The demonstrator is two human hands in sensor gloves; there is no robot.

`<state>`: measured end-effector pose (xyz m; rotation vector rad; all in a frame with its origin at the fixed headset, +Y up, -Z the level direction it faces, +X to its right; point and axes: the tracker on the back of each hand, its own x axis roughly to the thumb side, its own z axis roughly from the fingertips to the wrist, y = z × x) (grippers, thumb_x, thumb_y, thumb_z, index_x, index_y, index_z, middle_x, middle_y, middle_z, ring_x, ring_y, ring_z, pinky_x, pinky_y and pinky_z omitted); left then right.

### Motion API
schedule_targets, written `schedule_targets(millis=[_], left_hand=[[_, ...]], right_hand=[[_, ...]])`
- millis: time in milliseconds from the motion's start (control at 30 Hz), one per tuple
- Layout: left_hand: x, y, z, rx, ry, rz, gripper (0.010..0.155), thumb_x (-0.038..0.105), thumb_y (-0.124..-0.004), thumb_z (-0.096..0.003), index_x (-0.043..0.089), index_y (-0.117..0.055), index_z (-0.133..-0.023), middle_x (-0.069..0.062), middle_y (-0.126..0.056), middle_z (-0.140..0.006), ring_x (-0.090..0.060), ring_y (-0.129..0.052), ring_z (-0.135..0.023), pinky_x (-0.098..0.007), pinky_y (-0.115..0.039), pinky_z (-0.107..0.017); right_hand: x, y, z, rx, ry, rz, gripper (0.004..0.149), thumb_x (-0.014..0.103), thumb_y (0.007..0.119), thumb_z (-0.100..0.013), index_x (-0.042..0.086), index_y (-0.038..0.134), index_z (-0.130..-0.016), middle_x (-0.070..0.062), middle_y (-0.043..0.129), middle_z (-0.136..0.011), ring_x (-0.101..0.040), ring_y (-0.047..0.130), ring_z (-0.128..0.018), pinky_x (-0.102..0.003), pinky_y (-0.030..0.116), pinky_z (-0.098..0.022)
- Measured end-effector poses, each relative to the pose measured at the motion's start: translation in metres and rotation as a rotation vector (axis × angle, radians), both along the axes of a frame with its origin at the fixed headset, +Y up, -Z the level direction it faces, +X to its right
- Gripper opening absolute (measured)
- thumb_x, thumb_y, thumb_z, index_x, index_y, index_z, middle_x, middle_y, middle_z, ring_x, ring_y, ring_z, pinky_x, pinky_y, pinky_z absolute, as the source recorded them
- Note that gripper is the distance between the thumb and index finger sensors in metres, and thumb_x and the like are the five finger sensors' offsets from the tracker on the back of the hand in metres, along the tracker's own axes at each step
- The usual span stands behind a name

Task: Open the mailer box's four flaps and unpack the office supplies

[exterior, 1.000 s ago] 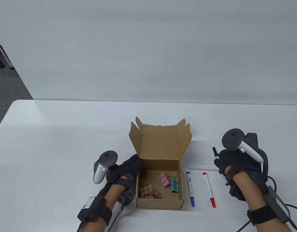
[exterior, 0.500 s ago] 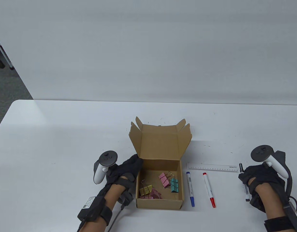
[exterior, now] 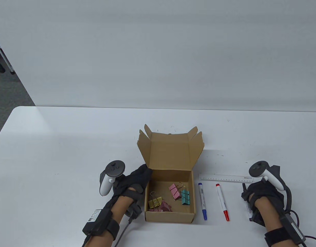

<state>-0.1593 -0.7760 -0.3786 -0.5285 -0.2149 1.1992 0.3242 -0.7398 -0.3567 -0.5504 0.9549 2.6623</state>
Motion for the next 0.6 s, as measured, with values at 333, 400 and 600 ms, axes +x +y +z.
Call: schedule_targets(millis=[333, 400, 600], left_hand=[[0.000, 0.000, 0.000, 0.000, -0.002, -0.001, 0.069, 0.065, -0.059, -0.0625, 0.029, -0.042, -0.119, -0.015, -0.056, -0.122, -0.050, -0.052, -0.110, -0.064, -0.031, -0.082], [0.000, 0.000, 0.000, 0.000, -0.001, -0.001, 0.069, 0.065, -0.059, -0.0625, 0.029, -0.042, -0.119, -0.015, -0.055, -0.122, -0.050, -0.052, -0.110, -0.064, -0.031, -0.082], [0.000, 0.000, 0.000, 0.001, -0.001, -0.002, 0.069, 0.065, -0.059, -0.0624, 0.029, -0.042, -0.119, -0.015, -0.056, -0.122, -0.050, -0.052, -0.110, -0.064, -0.031, -0.082]], right_hand=[[-0.007, 0.000, -0.002, -0.005, -0.007, 0.074, 0.043, 0.038, 0.082, -0.062, 0.006, 0.078, -0.092, -0.014, 0.085, -0.088, -0.036, 0.090, -0.064, -0.053, 0.077, -0.047], [-0.007, 0.003, -0.003, 0.002, -0.011, 0.090, 0.044, 0.038, 0.082, -0.062, 0.007, 0.078, -0.092, -0.014, 0.084, -0.089, -0.037, 0.090, -0.065, -0.053, 0.076, -0.048], [-0.017, 0.039, -0.004, 0.111, -0.014, 0.081, 0.046, 0.039, 0.082, -0.062, 0.006, 0.077, -0.094, -0.017, 0.083, -0.091, -0.040, 0.088, -0.068, -0.055, 0.075, -0.050]])
